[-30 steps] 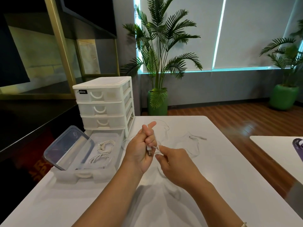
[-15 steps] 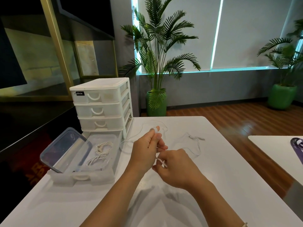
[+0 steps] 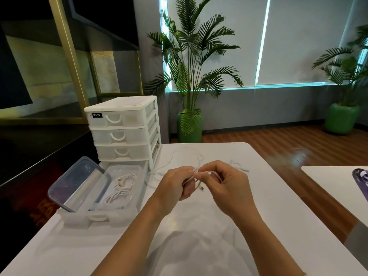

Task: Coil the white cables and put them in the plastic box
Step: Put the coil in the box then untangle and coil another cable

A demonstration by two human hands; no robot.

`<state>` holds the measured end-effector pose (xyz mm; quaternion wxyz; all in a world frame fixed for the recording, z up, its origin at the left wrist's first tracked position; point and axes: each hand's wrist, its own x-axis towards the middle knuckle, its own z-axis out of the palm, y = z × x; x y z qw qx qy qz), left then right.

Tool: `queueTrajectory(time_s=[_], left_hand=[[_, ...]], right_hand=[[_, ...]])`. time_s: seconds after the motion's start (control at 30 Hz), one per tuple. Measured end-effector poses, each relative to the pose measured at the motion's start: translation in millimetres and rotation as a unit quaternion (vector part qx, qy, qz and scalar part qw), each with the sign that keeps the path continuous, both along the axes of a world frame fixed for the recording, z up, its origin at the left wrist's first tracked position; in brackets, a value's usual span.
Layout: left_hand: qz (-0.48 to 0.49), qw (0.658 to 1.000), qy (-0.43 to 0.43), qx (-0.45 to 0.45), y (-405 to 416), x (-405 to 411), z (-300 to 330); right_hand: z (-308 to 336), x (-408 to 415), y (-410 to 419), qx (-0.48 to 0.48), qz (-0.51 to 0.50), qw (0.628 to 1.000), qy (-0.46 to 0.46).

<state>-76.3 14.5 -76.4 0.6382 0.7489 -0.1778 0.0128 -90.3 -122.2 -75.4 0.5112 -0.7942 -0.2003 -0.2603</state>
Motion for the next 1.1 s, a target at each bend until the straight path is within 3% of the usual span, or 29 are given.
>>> queueTrajectory(time_s=[0.13,0.27,0.53,0.87,1.1], left_hand=[[-0.069,0.992,0.09,-0.061,0.9,-1.1,3.1],[-0.121,0.98,0.126,-0.097,0.4,-3.0,4.4],[-0.103,0.944,0.184,-0.255,-6.5,-7.5,7.6],[-0.031,0.912,0.187,-0.364,-13.2,-0.6,4.4],[-0.092,0.894,0.189,-0.394,-14.9,-1.4,-0.9]], right_hand=[[-3.6,4.0,-2.0,0.022,-0.009,1.0,0.011],[-1.9,4.9,-2.3,0.061,0.004,0.997,0.037],[-1.0,2.8,2.1,0.08,0.031,0.992,0.094],[-8.2,0.5,10.9,0.057,0.091,0.987,0.118],[-7.5,4.1,4.6,-0.01,-0.008,0.995,0.096]])
